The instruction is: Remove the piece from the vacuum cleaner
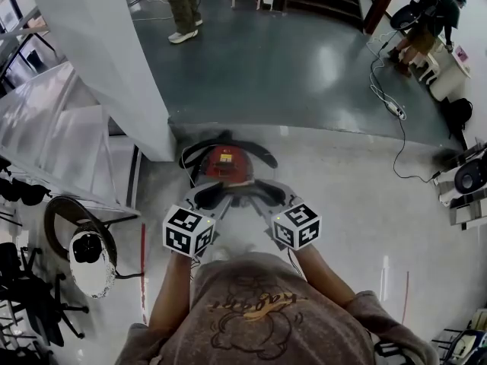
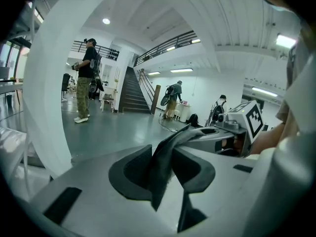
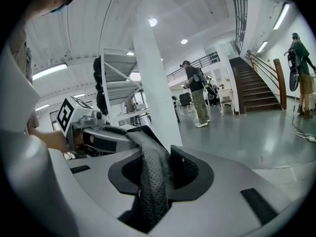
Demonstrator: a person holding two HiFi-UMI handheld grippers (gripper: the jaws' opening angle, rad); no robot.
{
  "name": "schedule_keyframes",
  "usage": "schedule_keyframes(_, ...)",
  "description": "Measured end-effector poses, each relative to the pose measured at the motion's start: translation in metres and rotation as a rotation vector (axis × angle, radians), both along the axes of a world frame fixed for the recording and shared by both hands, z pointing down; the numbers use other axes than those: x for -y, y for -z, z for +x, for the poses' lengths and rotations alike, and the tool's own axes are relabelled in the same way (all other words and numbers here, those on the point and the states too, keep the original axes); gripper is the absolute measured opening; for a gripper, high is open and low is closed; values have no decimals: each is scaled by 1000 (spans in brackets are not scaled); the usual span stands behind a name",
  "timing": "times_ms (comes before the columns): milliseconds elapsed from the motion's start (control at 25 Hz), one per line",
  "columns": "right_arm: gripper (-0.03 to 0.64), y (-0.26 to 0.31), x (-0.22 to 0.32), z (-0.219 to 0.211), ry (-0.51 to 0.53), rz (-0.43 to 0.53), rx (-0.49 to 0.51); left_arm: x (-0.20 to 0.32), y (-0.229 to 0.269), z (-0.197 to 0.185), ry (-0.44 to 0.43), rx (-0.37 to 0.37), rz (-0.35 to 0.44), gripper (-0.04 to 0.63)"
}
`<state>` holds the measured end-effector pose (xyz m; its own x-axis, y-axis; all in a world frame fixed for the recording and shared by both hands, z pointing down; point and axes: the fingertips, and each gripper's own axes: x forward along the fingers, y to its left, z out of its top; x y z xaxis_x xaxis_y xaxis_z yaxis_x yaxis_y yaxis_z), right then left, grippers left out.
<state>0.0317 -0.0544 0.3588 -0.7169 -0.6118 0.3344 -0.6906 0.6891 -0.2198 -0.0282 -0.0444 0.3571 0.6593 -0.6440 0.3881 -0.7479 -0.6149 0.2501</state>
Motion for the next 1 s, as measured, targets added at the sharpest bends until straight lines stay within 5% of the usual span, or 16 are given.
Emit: schedule_keyframes(1000,92,-22,-18,-5,-13,-55,0,-17,-21,-5,37,-19,-70,109)
